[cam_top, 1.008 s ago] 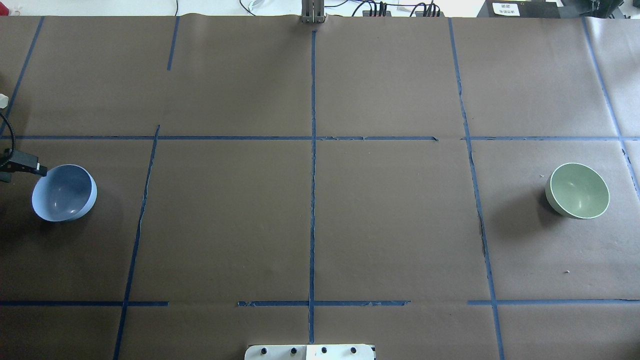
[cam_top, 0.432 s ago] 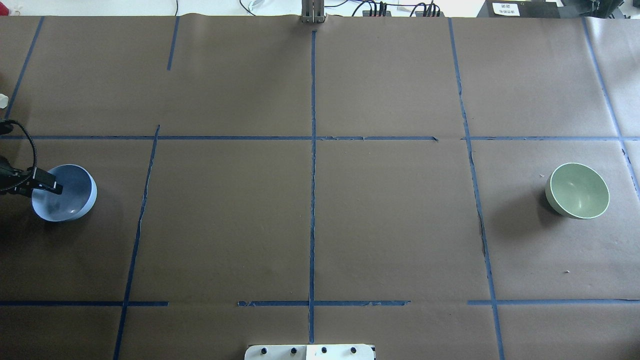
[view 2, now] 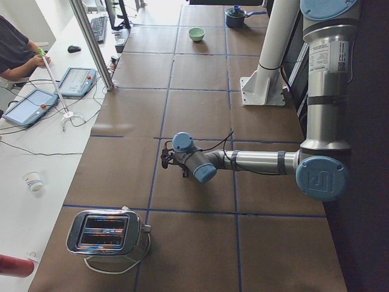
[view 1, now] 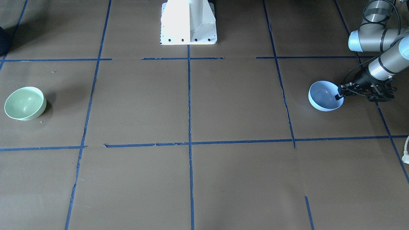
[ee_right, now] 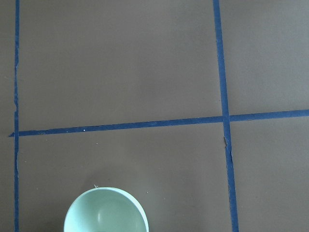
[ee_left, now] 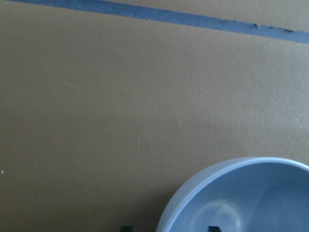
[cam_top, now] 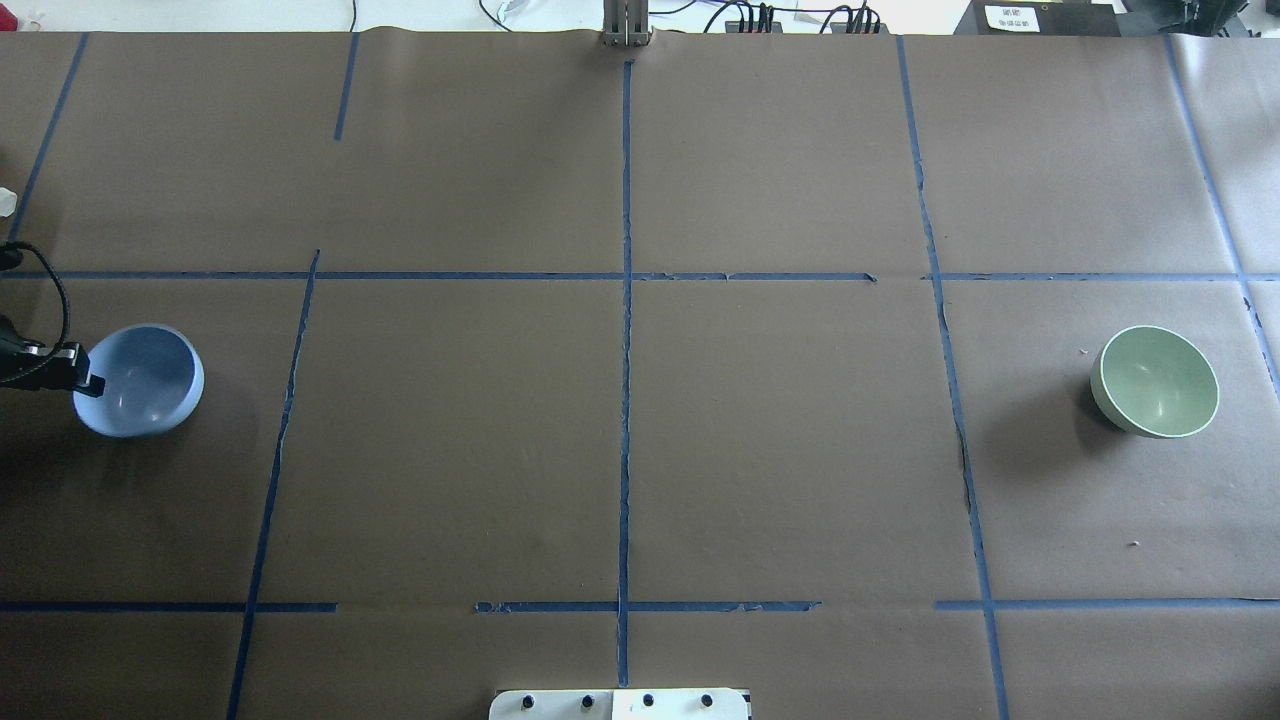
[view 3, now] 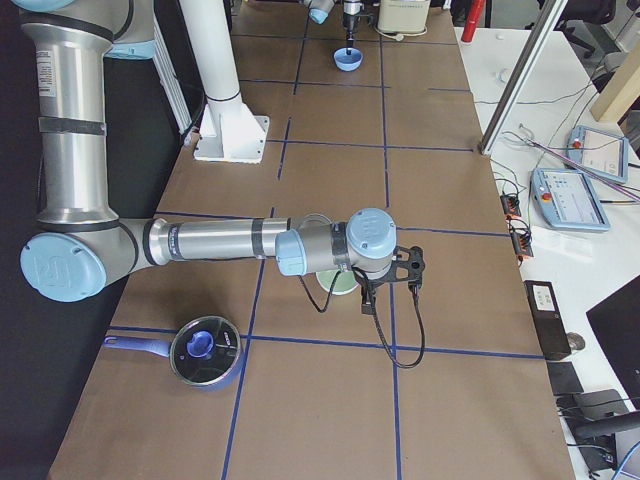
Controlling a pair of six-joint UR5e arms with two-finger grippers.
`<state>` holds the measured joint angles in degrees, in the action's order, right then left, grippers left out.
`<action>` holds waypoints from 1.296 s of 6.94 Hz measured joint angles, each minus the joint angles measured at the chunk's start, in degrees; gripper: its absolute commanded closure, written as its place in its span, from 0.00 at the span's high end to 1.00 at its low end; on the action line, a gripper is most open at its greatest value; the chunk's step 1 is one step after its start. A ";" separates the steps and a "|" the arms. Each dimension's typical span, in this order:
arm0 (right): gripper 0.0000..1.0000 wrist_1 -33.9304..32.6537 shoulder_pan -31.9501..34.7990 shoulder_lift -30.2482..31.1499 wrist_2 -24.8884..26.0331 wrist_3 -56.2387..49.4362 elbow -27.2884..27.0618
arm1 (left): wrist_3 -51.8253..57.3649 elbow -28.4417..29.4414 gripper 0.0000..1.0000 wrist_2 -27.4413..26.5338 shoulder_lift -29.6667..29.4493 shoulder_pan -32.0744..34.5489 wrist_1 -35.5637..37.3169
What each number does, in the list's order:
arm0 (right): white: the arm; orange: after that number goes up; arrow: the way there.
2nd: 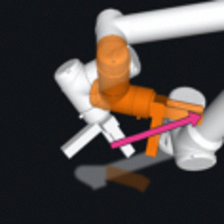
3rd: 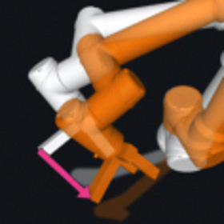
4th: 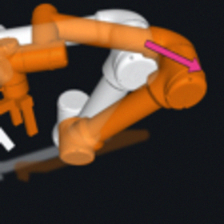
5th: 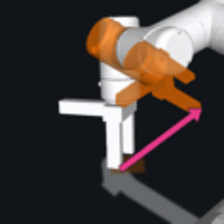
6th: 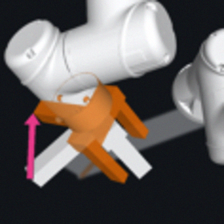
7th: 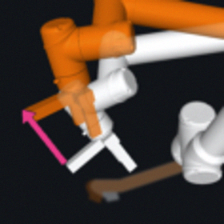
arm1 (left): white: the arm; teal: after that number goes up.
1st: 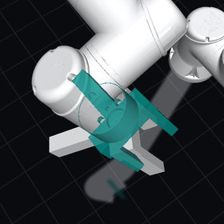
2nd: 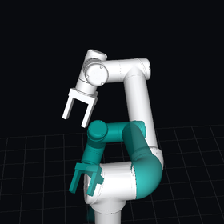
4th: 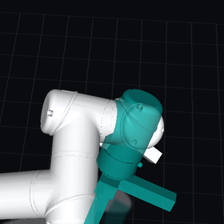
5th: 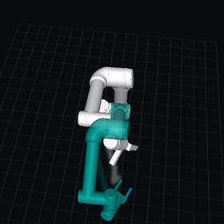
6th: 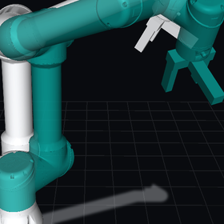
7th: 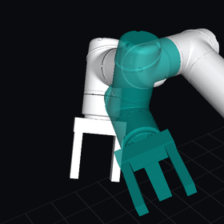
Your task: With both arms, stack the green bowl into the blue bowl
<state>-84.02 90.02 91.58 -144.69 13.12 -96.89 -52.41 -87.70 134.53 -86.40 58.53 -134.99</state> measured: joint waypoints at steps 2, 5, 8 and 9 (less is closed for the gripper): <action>1.00 0.05 -0.22 0.00 0.10 0.02 0.03 | -1.66 -0.93 0.00 6.05 -0.87 2.88 0.81; 1.00 0.16 -0.84 0.08 0.44 1.08 0.13 | -16.62 -3.96 0.00 12.93 -9.94 5.96 3.91; 1.00 0.17 -1.38 0.09 0.60 1.96 0.09 | -28.47 -4.86 0.00 3.73 -20.77 -3.09 7.48; 1.00 0.17 -1.71 0.11 0.74 2.05 0.10 | -30.56 -4.93 0.00 -2.24 -25.44 -7.79 12.26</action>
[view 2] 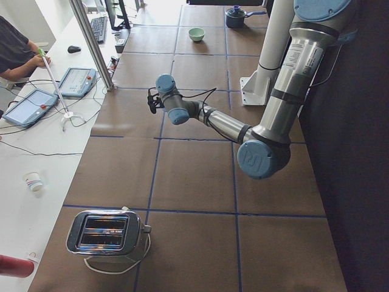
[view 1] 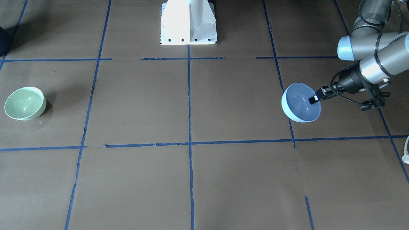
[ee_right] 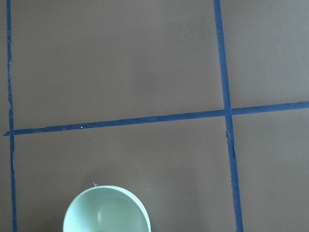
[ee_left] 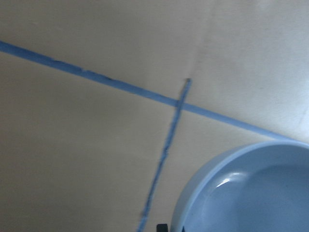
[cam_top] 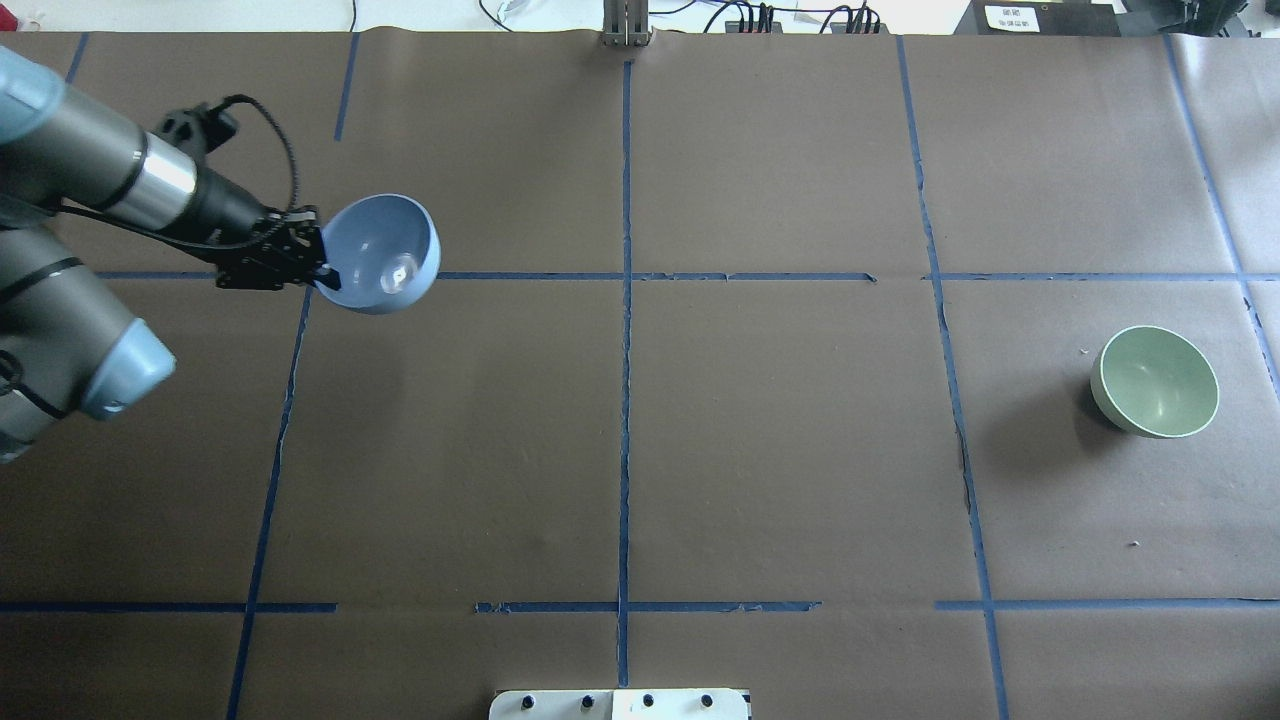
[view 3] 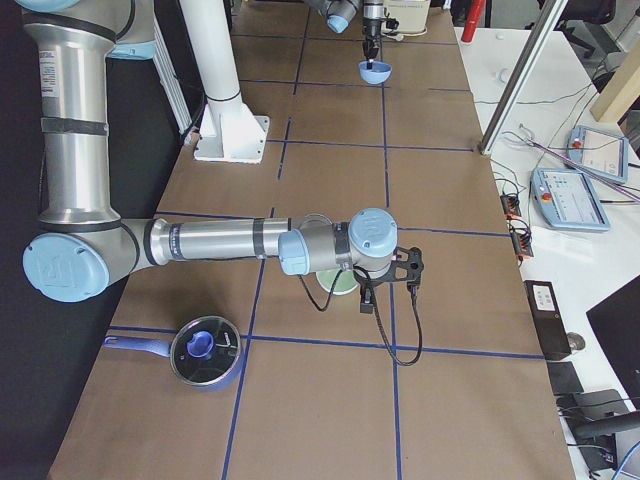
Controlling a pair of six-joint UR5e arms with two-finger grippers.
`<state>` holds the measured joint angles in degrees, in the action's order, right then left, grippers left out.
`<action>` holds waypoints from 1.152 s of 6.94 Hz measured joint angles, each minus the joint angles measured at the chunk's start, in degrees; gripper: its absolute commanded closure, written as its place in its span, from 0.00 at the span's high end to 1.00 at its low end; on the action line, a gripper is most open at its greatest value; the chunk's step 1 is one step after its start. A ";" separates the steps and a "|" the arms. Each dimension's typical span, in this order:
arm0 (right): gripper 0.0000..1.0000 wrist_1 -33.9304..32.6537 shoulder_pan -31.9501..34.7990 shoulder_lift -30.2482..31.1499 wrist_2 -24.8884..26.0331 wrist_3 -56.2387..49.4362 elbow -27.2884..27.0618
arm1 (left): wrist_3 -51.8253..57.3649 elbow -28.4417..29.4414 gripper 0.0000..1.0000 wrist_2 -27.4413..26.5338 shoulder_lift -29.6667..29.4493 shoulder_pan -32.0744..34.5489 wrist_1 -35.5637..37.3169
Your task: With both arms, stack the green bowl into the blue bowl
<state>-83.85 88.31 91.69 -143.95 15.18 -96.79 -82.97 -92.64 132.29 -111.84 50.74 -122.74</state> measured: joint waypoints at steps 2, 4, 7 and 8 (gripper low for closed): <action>1.00 0.38 -1.47 -0.03 0.21 1.15 0.04 | -4.31 0.27 0.00 -10.20 -9.31 -9.00 9.79; 1.00 4.20 -4.31 -0.08 0.75 6.74 0.10 | -7.57 2.26 0.01 -18.20 -14.98 -16.50 12.68; 1.00 7.96 -7.25 -0.03 2.73 12.36 0.15 | -8.16 3.74 0.99 -21.73 -17.08 -20.93 13.26; 1.00 8.11 -7.50 -0.03 2.85 12.63 0.17 | -8.08 3.58 1.00 -21.77 -16.98 -21.13 13.30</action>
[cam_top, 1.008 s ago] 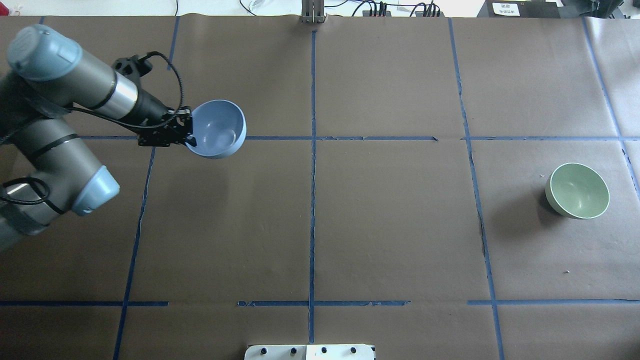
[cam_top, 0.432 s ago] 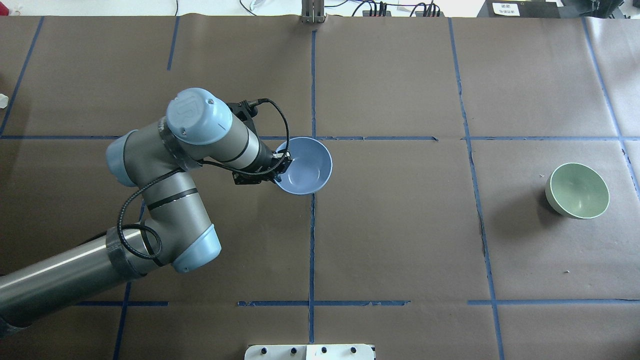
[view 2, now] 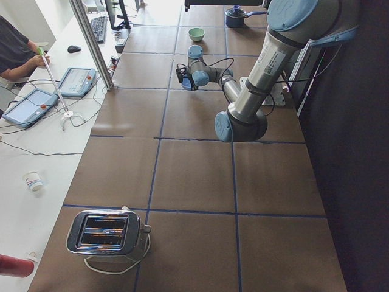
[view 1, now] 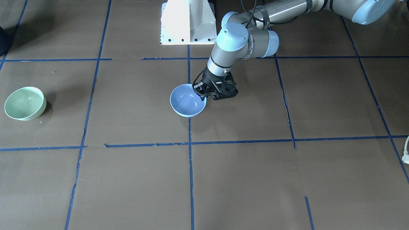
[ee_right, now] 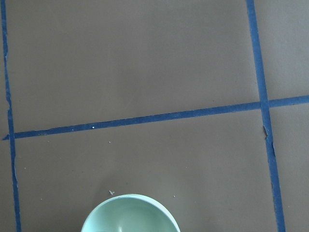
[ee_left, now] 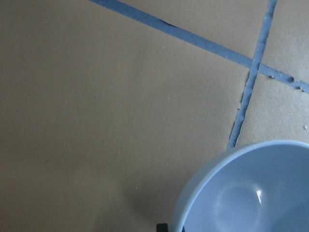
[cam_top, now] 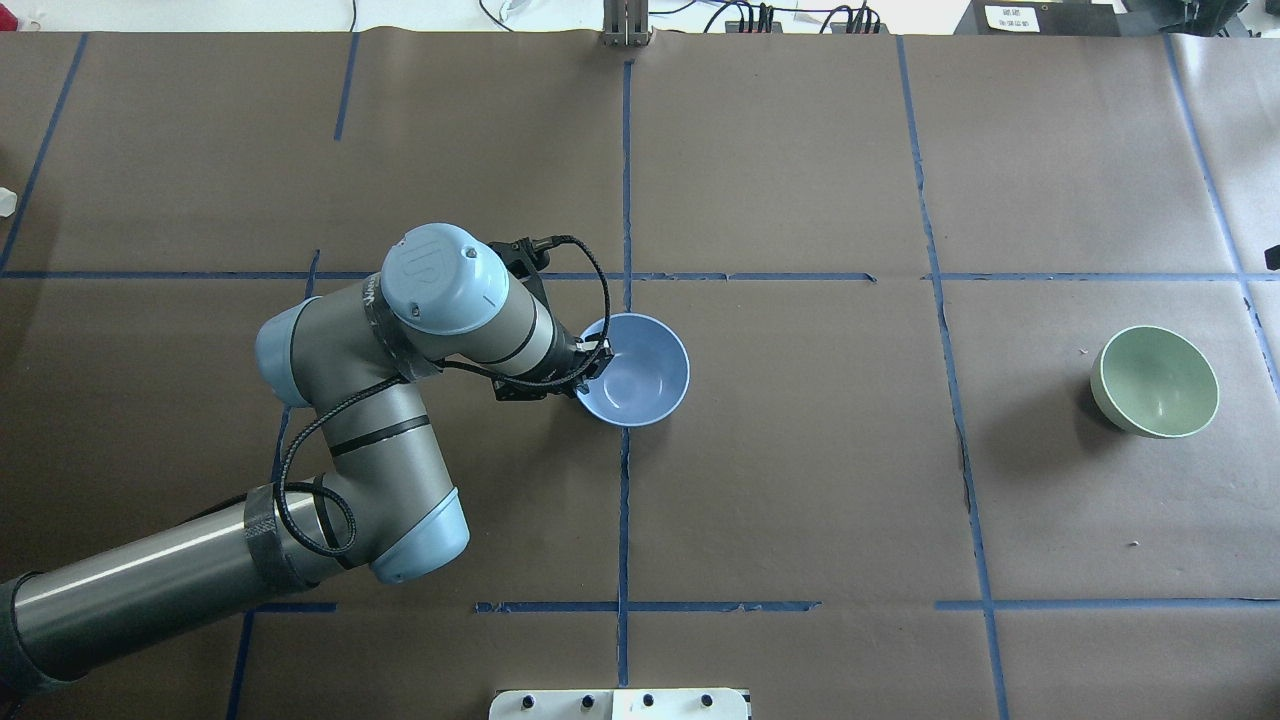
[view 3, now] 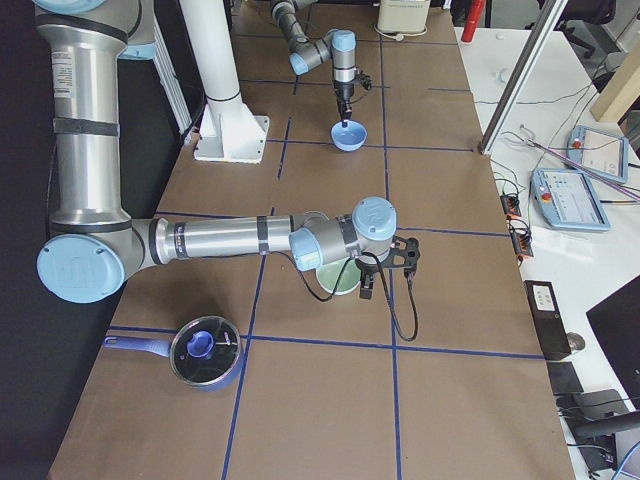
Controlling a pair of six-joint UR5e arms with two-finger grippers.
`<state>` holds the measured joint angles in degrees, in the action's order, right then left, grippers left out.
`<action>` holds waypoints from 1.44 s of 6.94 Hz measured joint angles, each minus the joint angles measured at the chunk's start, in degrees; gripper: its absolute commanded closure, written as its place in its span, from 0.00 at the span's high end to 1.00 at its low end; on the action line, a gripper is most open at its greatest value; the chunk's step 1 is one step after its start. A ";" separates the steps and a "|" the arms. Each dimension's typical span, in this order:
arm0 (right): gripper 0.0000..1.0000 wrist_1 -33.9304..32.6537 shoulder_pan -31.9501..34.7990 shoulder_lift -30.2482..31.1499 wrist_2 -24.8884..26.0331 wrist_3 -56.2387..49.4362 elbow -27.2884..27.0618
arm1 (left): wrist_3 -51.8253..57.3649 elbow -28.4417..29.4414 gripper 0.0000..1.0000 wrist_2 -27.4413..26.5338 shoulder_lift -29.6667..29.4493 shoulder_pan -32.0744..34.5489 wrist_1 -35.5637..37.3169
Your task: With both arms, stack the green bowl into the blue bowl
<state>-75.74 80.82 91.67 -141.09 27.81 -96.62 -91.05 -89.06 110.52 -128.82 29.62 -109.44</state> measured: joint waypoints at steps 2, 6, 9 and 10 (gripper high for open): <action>1.00 0.08 -0.96 -0.05 0.41 0.48 0.02 | 0.27 -3.14 1.00 0.22 0.40 0.42 1.96; 1.00 9.32 -6.06 1.08 2.90 4.57 2.48 | 7.30 -17.93 1.00 10.30 2.44 9.74 20.25; 1.00 25.19 -12.85 4.23 7.67 13.10 7.40 | 12.38 -22.24 1.00 12.79 6.18 14.10 22.99; 0.98 27.16 -14.30 4.52 7.97 14.46 8.83 | 15.57 -23.67 1.00 12.97 8.39 15.61 23.08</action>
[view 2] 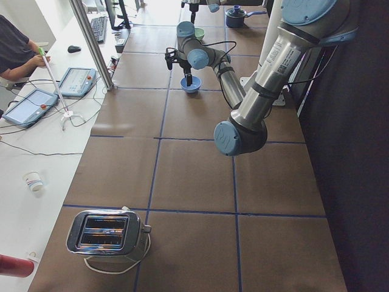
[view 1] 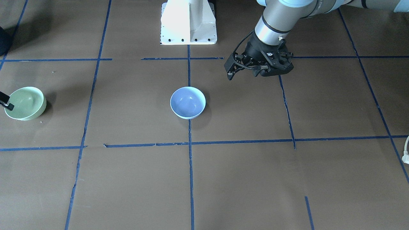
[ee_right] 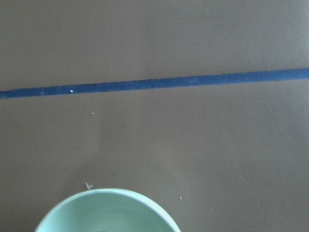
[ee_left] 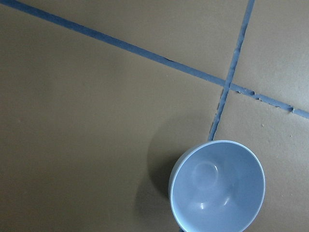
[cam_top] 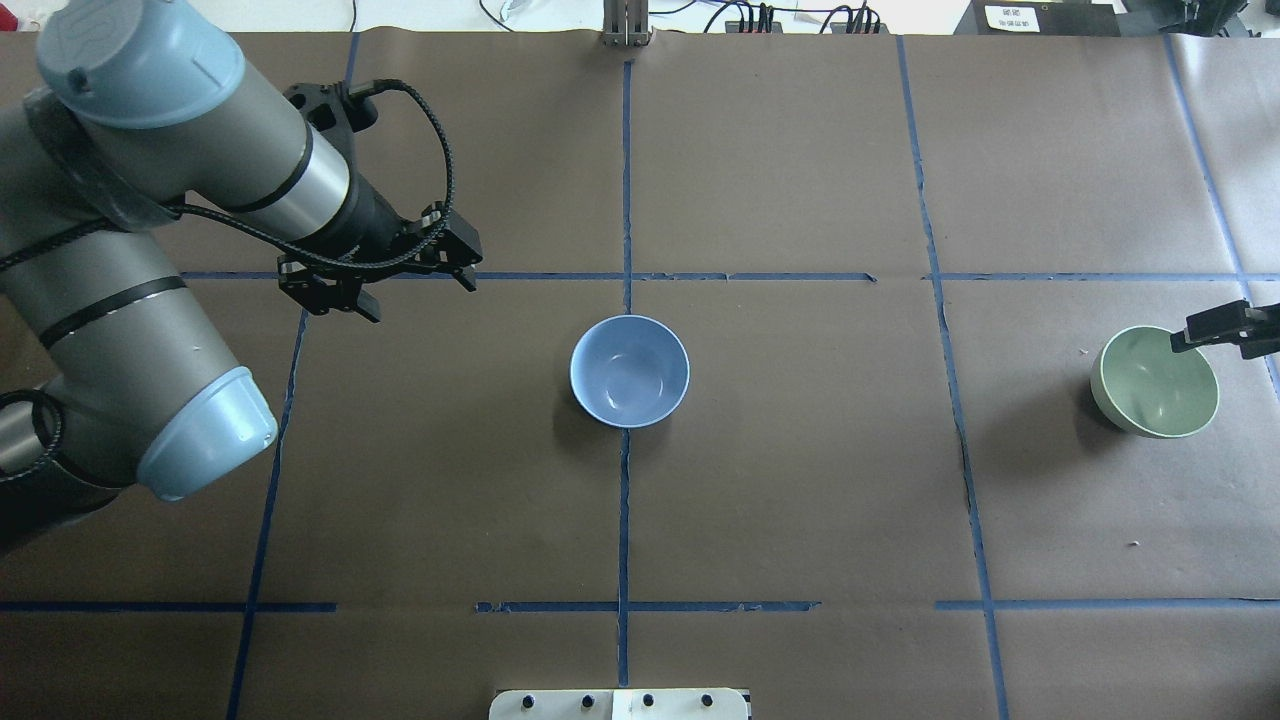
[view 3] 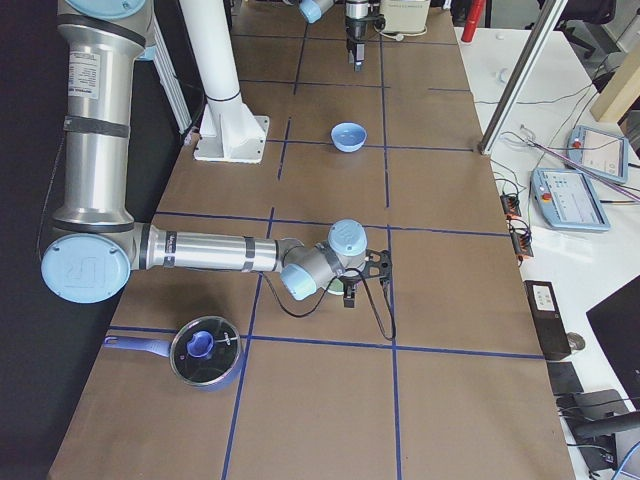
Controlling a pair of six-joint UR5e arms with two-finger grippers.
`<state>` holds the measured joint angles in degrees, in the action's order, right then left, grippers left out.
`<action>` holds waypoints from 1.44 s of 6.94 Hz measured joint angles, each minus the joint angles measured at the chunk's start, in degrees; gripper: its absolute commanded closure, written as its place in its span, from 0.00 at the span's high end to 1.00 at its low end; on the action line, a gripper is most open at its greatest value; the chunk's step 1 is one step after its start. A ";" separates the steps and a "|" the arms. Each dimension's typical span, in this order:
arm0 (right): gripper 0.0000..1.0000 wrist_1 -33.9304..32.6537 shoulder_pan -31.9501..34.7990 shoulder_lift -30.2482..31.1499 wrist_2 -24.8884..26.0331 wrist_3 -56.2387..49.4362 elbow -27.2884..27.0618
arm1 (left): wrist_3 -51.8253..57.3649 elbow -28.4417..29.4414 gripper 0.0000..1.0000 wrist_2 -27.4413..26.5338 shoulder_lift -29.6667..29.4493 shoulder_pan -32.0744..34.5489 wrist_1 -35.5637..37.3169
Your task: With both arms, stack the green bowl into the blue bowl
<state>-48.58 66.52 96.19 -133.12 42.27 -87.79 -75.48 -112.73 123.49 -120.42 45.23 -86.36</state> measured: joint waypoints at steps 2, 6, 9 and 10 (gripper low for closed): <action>0.63 0.59 -1.13 0.04 0.16 0.84 1.08 | 6.31 -1.98 1.00 0.24 4.17 3.18 0.05; 0.00 0.14 -2.82 -0.16 0.77 1.34 1.40 | 17.35 -3.06 1.00 5.55 10.69 10.68 0.05; 0.00 0.29 -2.48 -0.45 -1.54 1.57 -0.66 | 33.47 -3.92 1.00 6.64 20.00 16.76 0.03; 0.00 0.27 -2.06 -0.83 -2.64 2.47 -2.17 | 38.53 -3.96 1.00 6.62 23.02 18.64 -0.05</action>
<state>-48.31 64.45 95.36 -135.76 44.73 -89.97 -36.95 -116.68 130.11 -97.40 63.87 -86.41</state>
